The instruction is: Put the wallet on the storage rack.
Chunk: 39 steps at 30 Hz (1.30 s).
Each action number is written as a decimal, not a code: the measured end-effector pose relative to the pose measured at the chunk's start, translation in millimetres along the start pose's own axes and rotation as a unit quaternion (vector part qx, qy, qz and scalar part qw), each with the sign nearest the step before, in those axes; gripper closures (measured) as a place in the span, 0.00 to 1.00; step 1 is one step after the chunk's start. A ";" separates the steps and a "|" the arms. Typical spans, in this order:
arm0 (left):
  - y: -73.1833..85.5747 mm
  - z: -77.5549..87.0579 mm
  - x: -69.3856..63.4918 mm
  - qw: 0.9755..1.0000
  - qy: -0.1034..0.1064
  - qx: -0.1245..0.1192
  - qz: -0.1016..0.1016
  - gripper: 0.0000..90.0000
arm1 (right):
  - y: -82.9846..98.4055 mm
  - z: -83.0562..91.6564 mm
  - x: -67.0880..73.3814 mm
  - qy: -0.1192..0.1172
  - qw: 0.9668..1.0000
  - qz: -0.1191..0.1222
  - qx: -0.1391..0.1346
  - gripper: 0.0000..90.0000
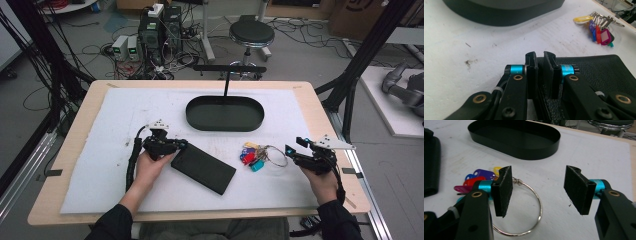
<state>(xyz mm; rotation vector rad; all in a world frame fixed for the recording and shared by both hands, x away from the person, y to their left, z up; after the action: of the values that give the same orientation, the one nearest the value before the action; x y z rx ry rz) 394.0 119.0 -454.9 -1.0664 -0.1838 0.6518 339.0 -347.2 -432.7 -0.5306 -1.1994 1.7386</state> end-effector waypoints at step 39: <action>-25.2 57.7 -52.5 0.960 0.043 -0.185 -0.208 0.93 | 14.1 -61.1 126.0 -0.280 0.950 0.053 0.127 0.43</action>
<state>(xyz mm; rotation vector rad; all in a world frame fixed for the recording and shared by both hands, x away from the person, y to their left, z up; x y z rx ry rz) 336.8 124.1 -396.4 -1.3605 -0.4540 0.1918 318.9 -209.4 -453.0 0.0680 -1.3101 2.1812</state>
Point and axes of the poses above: each handheld gripper's, and its own axes: z roughly backward along the jaws, y roughly out of its underside, x roughly to its left, the point moved 3 cm from there along -z, roughly forward along the jaws, and after that the axes turned 9 degrees about -z, right-handed, at the moved point
